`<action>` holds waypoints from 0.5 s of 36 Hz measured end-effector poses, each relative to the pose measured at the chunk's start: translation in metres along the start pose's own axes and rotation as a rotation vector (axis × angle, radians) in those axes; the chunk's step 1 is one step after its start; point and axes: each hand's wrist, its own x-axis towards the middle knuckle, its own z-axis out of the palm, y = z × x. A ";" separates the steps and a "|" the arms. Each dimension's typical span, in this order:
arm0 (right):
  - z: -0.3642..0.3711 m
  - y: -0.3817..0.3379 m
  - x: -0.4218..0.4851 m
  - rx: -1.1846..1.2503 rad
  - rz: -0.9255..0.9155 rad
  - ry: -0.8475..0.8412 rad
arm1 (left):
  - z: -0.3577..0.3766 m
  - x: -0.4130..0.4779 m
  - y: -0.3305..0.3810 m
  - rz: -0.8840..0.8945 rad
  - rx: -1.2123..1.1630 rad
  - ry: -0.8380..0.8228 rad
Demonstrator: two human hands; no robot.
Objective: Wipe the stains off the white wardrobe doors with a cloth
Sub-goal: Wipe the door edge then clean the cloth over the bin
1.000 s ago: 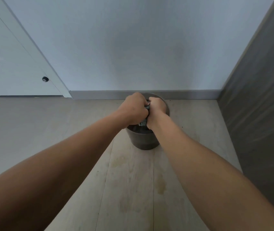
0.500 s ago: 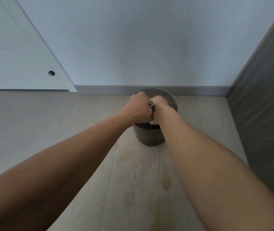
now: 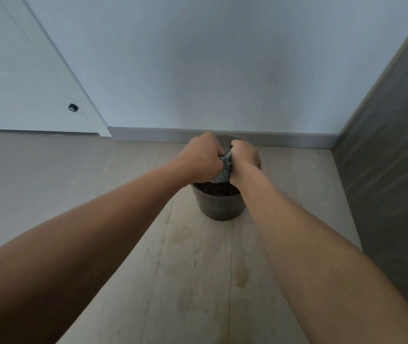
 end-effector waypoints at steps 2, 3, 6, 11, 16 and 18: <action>0.000 -0.002 -0.003 -0.006 -0.014 0.016 | 0.000 -0.001 -0.002 -0.010 0.005 0.001; 0.000 -0.002 -0.005 -0.014 -0.016 0.019 | 0.001 -0.002 -0.003 -0.011 0.006 -0.004; 0.000 0.000 -0.006 -0.044 -0.037 0.015 | 0.000 -0.003 -0.006 -0.011 -0.004 -0.019; -0.016 -0.013 -0.009 0.054 -0.027 -0.251 | -0.014 -0.002 -0.018 0.055 -0.020 0.060; -0.052 -0.035 -0.015 -0.105 0.149 -0.857 | -0.024 0.001 -0.020 0.168 -0.080 0.204; -0.061 -0.042 -0.019 -0.179 0.145 -0.948 | -0.020 0.001 -0.018 0.251 -0.014 0.216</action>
